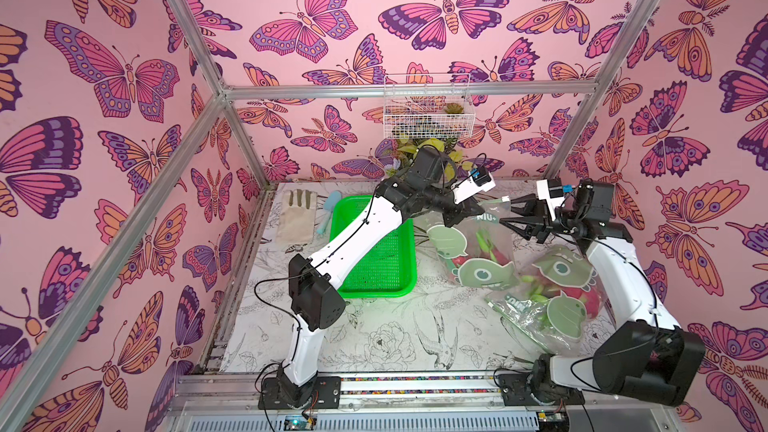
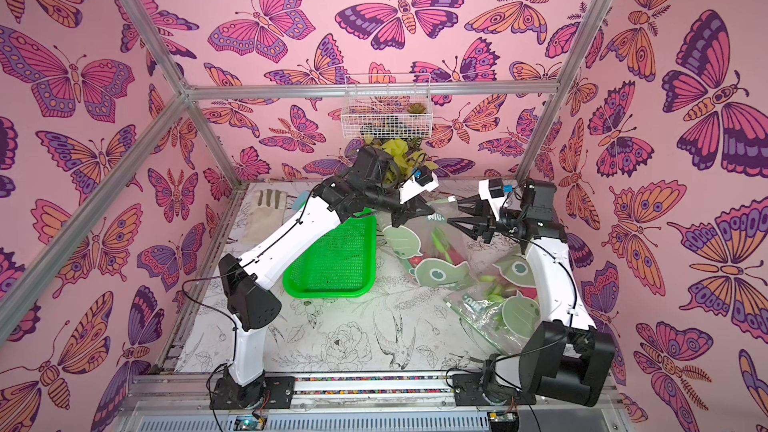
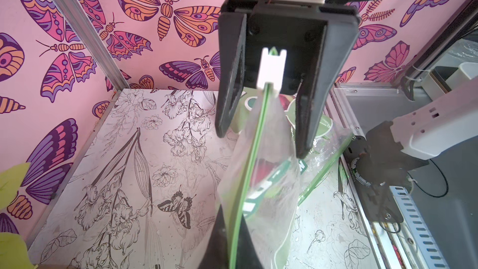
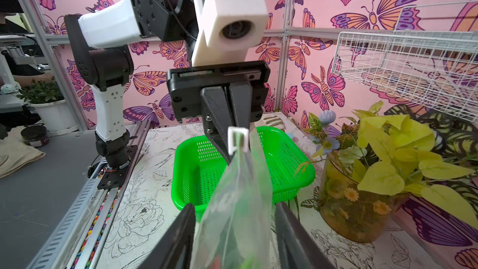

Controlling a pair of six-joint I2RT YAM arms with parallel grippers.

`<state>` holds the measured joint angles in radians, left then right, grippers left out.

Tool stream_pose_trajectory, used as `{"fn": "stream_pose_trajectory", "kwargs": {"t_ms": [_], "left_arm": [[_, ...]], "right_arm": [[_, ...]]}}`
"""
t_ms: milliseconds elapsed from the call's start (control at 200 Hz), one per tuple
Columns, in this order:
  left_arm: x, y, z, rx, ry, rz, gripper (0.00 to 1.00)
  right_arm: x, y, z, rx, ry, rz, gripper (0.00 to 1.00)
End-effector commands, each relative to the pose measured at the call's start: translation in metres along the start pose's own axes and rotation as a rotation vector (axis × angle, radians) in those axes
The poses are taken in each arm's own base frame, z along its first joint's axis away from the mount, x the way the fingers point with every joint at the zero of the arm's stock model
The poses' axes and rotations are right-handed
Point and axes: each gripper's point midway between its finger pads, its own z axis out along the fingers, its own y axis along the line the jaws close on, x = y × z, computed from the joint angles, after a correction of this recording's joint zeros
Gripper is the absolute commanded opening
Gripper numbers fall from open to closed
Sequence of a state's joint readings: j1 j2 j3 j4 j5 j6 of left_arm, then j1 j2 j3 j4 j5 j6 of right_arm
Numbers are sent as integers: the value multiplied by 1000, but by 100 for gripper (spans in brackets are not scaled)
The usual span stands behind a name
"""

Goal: Open the zip-top bag and take out the dragon fruit
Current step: Pick up the zipper food storage bag at the corner of the board.

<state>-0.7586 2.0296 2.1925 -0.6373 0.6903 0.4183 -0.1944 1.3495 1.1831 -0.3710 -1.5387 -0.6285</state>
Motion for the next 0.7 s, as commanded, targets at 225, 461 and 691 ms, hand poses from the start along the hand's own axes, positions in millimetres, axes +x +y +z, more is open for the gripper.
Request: {"fn": "stream_pose_trajectory", "kwargs": {"t_ms": [225, 461, 691], "left_arm": [[-15, -2, -5, 13, -55, 51, 0], [-12, -3, -2, 28, -54, 45, 0], [-5, -4, 3, 44, -43, 27, 0]], "right_arm": [[-23, 11, 2, -31, -15, -20, 32], [-27, 9, 2, -26, -13, -38, 35], [-27, 6, 4, -23, -8, -43, 11]]}}
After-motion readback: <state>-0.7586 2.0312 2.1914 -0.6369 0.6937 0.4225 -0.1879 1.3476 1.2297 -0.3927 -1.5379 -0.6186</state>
